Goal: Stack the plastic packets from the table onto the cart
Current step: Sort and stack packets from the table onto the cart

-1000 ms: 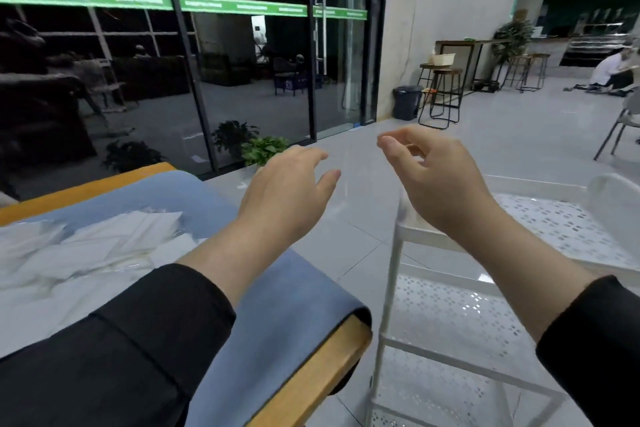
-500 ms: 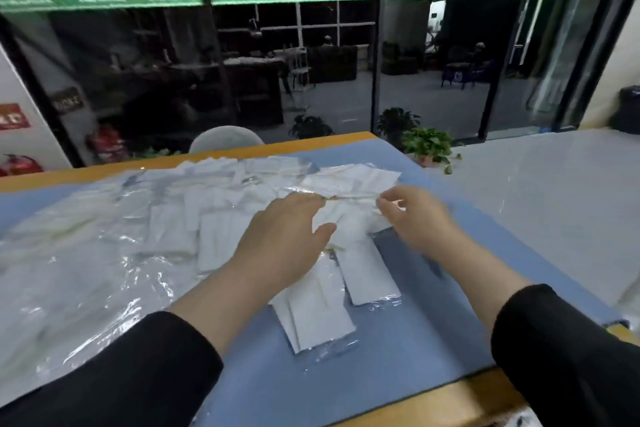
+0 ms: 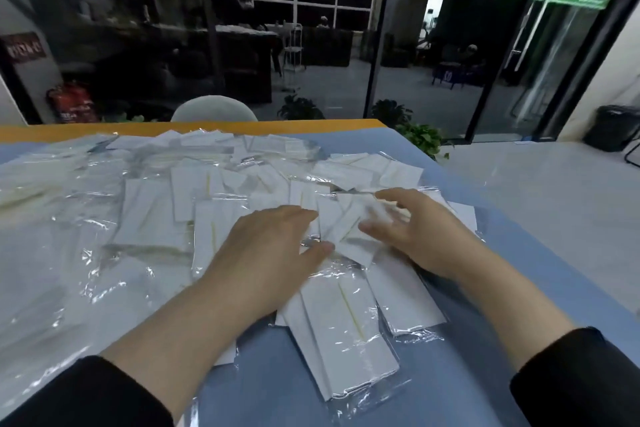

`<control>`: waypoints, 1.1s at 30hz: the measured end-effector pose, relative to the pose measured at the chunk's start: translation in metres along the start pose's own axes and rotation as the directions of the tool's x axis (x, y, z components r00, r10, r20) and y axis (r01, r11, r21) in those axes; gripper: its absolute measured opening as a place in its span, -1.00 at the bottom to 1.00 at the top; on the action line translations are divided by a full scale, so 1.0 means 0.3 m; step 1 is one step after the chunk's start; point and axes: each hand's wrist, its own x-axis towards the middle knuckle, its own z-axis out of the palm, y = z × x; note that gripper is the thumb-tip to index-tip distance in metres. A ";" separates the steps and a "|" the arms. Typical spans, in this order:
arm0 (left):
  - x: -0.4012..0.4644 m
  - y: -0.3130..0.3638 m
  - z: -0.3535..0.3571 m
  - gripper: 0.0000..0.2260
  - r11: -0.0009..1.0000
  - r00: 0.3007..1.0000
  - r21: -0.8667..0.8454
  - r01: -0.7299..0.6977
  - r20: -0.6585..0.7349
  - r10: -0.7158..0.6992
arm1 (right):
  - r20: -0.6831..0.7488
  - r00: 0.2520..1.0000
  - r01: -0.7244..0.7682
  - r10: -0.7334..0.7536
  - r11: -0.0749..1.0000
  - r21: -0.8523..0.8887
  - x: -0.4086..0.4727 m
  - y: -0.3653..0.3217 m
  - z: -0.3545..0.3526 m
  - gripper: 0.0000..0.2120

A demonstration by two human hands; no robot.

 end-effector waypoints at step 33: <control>-0.012 0.026 0.021 -0.83 0.753 0.925 -0.638 -0.159 -0.363 -0.113 | -0.272 0.858 -0.475 0.436 0.875 -0.095 0.031 0.160 -0.117 -0.22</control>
